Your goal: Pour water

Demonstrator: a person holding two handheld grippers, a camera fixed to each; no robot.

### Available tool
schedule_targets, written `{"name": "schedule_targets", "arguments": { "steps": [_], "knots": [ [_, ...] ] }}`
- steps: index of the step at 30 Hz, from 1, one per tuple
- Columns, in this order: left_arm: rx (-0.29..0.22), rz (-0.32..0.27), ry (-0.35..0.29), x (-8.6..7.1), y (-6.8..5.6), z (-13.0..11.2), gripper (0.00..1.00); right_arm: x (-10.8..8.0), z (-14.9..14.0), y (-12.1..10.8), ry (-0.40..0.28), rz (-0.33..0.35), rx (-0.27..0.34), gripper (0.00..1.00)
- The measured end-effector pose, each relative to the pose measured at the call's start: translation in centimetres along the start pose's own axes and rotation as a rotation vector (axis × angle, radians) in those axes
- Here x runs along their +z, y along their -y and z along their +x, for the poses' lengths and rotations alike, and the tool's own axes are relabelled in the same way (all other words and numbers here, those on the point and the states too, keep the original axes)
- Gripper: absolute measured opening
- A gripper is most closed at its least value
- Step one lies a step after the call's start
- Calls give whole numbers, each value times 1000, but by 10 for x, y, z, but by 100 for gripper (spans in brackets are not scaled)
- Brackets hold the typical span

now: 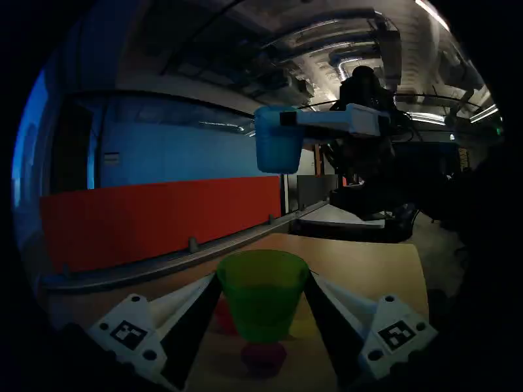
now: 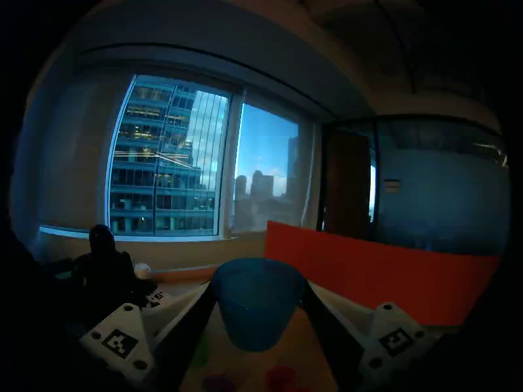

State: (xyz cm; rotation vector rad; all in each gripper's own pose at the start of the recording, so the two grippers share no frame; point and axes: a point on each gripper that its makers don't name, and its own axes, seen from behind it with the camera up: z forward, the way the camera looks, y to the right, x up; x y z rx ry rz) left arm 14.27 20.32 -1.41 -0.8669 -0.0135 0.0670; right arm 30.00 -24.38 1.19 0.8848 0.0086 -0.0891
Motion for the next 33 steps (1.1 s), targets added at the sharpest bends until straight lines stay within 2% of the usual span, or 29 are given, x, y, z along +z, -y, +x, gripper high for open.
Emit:
{"name": "schedule_targets", "arguments": {
  "steps": [15, 33],
  "knots": [
    [10, 64, 12, -21, 22, -1, 87, -45, -21, -34, 14, -89, 39, 92],
    [27, 128, 14, -42, 42, 9, 87, -89, -41, -76, 55, -196, 33, 92]
  ]
}}
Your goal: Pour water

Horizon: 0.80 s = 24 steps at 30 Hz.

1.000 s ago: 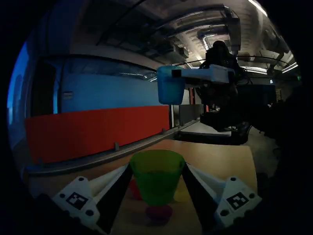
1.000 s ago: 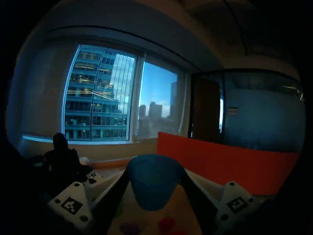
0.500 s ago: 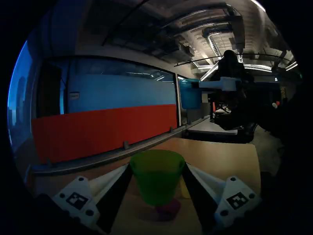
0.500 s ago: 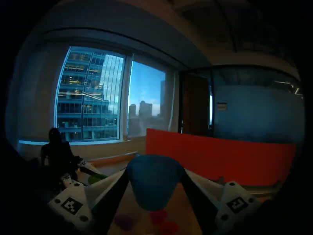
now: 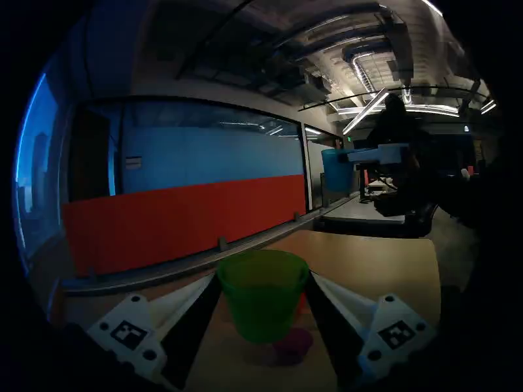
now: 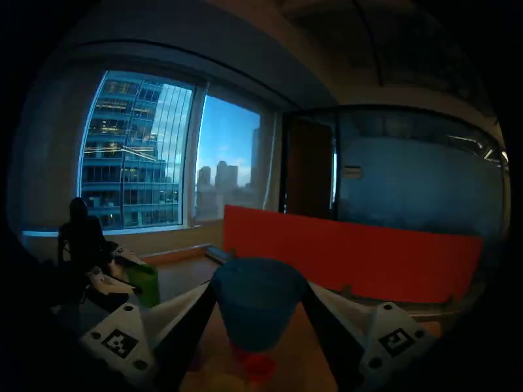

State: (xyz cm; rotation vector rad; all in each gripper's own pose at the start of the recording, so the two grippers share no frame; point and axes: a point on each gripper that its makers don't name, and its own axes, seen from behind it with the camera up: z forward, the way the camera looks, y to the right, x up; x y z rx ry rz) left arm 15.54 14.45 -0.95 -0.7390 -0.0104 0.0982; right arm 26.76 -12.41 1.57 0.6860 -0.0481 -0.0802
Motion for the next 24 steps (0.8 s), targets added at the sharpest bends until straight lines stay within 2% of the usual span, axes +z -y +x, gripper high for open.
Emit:
{"name": "schedule_targets", "arguments": {
  "steps": [6, 12, 24],
  "knots": [
    [-3, 10, 1, -1, 3, 0, 87, -6, -4, -10, 3, -19, -6, 92],
    [-4, 11, 3, -2, 3, -1, 87, -9, -9, -11, 8, -15, -11, 93],
    [-1, 14, 37, -1, 6, -10, 87, -15, -32, -14, 60, -16, -35, 93]
  ]
}}
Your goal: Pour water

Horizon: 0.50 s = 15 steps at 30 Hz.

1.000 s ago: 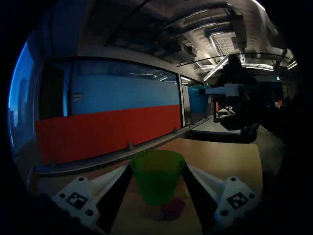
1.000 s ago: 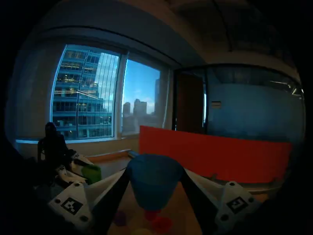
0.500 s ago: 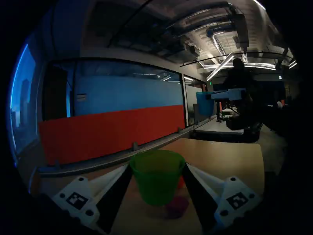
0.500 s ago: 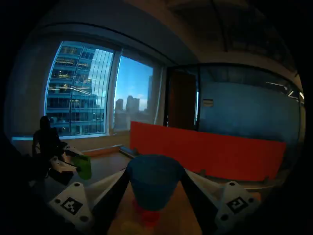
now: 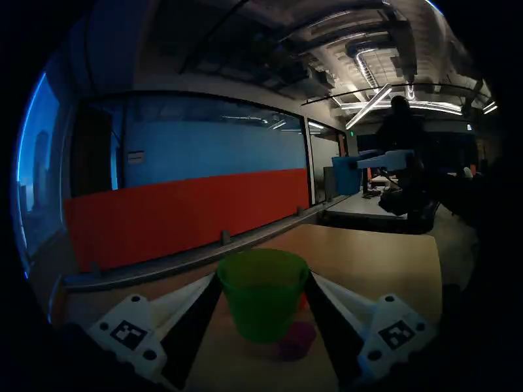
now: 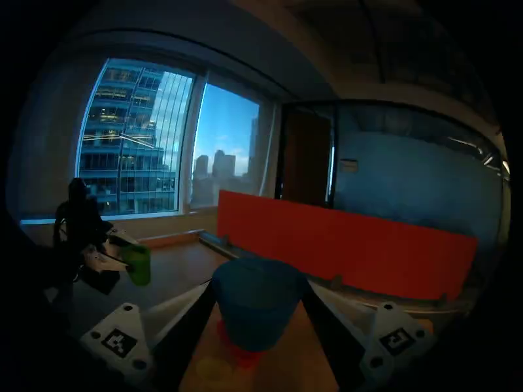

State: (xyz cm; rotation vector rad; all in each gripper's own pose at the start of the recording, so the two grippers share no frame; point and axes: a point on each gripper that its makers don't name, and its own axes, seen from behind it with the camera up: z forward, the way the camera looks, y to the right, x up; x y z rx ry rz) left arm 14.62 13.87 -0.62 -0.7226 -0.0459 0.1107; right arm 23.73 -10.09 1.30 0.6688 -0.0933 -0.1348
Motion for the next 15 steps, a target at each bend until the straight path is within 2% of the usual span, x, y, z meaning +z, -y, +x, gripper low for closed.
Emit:
{"name": "schedule_targets", "arguments": {
  "steps": [8, 15],
  "knots": [
    [3, 1, 46, -1, 1, -19, 87, -3, -28, -3, 51, 4, -2, 93],
    [3, 8, 105, 0, 5, -46, 87, -1, -59, -2, 104, 19, 5, 93]
  ]
}}
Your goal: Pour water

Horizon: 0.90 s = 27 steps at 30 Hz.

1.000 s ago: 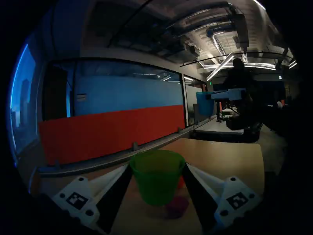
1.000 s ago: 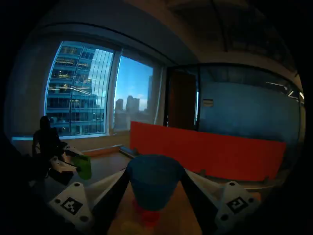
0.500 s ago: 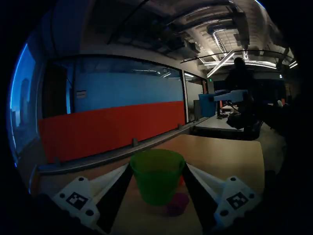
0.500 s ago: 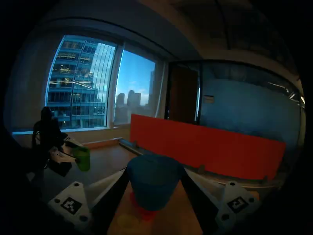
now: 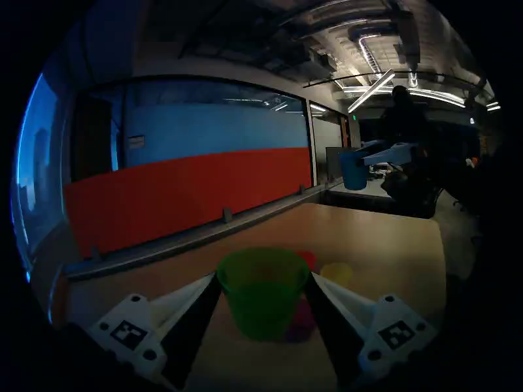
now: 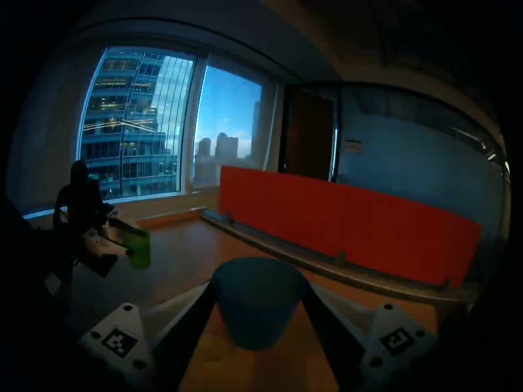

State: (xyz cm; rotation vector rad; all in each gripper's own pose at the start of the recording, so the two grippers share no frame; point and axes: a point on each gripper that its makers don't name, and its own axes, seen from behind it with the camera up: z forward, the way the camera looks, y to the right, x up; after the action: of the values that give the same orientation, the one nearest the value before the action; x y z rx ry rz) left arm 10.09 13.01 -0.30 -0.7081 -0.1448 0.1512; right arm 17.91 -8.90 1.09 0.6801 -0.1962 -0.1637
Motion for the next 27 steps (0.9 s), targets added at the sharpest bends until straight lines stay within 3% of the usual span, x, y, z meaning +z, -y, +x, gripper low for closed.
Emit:
{"name": "schedule_targets", "arguments": {
  "steps": [27],
  "knots": [
    [-27, -35, 187, 18, -3, -77, 87, 16, -93, 5, 162, 42, 46, 94]
  ]
}}
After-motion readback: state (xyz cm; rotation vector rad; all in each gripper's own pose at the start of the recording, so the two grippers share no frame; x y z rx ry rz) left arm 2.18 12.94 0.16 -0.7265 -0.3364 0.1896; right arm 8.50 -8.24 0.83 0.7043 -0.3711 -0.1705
